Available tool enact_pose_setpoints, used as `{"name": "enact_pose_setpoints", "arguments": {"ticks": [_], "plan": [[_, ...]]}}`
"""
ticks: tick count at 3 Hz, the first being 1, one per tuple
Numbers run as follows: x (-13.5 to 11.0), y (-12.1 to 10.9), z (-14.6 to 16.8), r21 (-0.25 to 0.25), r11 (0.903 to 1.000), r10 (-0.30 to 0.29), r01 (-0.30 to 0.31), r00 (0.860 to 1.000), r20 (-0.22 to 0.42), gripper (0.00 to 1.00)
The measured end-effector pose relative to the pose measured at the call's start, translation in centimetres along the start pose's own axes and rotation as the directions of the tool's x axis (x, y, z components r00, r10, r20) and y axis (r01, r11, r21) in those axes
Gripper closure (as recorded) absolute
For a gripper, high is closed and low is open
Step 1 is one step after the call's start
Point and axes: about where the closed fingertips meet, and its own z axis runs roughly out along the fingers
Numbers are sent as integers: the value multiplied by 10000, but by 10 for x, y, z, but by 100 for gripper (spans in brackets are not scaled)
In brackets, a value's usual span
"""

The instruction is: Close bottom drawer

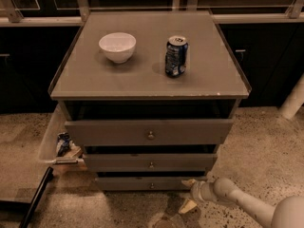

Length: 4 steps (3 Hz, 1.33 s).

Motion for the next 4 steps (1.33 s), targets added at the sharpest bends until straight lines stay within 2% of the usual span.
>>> {"name": "enact_pose_setpoints", "arguments": {"ticks": [1,2,3,4], "plan": [[0,5,-1,0,10000,-2,2,10000,1,0],[3,42,-28,-424,9989,-204,214,9995,234,0],[4,82,-68,-460,9979,-441,463,9979,475,0],[-13,103,-101,-309,9923,-1185,1199,9920,438,0]]}}
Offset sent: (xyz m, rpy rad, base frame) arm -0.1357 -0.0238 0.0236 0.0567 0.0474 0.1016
